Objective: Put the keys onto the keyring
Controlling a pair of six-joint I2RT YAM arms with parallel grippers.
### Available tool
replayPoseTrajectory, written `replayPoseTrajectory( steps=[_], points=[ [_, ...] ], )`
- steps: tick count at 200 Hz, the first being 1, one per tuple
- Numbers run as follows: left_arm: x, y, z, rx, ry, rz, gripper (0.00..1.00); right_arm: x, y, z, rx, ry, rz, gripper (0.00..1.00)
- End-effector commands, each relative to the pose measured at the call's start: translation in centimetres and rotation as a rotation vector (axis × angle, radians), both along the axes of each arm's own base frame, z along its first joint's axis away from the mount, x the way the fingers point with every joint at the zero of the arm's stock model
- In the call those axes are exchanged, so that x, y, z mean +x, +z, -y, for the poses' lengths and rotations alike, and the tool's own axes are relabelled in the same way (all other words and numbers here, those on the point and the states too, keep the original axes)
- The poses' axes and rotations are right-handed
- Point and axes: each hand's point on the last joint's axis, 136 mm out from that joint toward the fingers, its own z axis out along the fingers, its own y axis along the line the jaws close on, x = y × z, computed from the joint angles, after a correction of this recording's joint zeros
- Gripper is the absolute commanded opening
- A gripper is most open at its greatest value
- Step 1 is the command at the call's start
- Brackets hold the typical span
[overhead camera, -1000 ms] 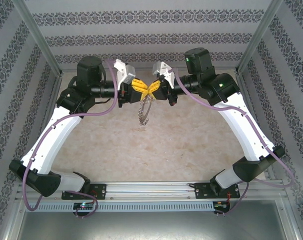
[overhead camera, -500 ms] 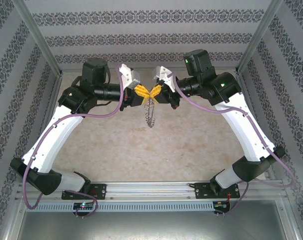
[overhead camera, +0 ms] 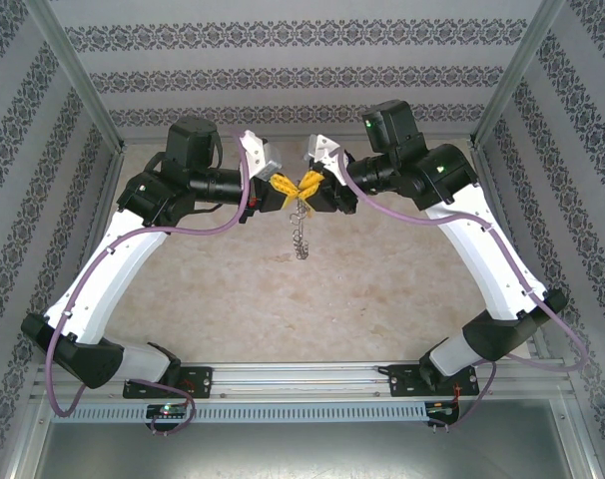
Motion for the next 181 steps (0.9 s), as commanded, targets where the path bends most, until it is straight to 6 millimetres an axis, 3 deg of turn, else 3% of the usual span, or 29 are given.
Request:
replayPoseTrajectory(
  steps=[1,60,117,181],
  points=[
    [-0.3,1.6,0.5,-0.054,-0.028,0.015,0.0,-0.4,2.1,0.1,0.099,-0.002,0.001,0.34],
    [0.1,3.6,-0.4,-0.152,-0.018,0.015,0.0,-0.2,3.6,1.9,0.257,-0.026,-0.129,0.33],
    [0.4,4.8,-1.0,-0.214,-0.016,0.017,0.0,-0.8,3.6,1.5,0.297,0.039,-0.24,0.32],
    [0.1,5.0,-1.3,-0.224,-0.022,0.019,0.0,0.3,2.9,1.2,0.29,0.004,-0.27,0.34]
  ],
)
